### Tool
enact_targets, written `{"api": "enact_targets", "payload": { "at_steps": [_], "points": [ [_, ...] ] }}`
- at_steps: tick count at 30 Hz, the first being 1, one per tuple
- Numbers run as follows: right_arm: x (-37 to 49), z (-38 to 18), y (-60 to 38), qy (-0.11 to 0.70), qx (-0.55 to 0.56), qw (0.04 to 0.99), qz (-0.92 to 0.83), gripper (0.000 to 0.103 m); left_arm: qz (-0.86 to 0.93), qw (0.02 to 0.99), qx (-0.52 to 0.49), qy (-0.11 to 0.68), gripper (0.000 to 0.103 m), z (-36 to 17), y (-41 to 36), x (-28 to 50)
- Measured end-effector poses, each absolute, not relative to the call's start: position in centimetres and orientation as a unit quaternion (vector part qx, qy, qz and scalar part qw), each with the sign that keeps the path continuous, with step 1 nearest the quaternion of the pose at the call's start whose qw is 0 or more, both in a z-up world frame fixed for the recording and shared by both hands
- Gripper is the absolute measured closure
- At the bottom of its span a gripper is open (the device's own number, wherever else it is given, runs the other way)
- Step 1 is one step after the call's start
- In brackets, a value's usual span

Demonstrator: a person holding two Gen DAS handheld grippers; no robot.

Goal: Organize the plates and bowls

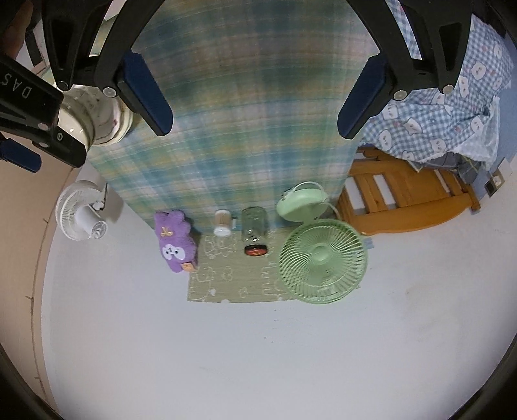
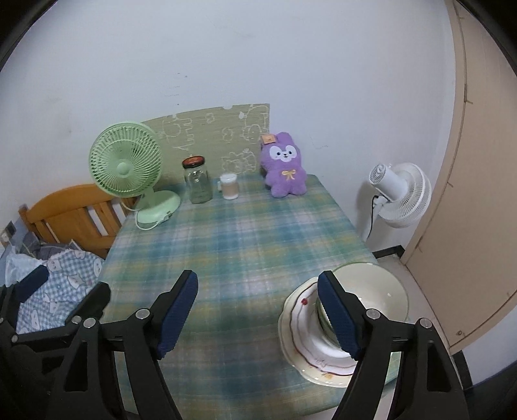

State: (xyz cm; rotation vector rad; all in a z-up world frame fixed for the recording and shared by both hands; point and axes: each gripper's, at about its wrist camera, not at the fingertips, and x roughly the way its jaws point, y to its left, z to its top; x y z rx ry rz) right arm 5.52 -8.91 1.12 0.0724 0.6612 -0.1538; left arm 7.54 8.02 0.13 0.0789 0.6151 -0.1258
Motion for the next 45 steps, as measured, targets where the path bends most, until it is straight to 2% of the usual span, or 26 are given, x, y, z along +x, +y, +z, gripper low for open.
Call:
{"api": "enact_targets", "payload": {
  "at_steps": [12,21,45],
  "points": [
    [2.3,-4.6,-7.9,0.3,0.004,0.952,-0.056,0.019,-0.045,0.955,0.034,0.293,0.0,-5.0,8.3,3.8],
    [0.8,-6.9,-8.9,0.284,0.01,0.956,-0.066,0.015,-0.046,0.96,0.016,0.276,0.0,-6.3,8.2,2.8],
    [1.4,-7.0,-8.6,0.273,0.011,0.96,-0.059,0.015,-0.042,0.963,0.009,0.265,0.0,-6.0,9.0,3.0]
  ]
}}
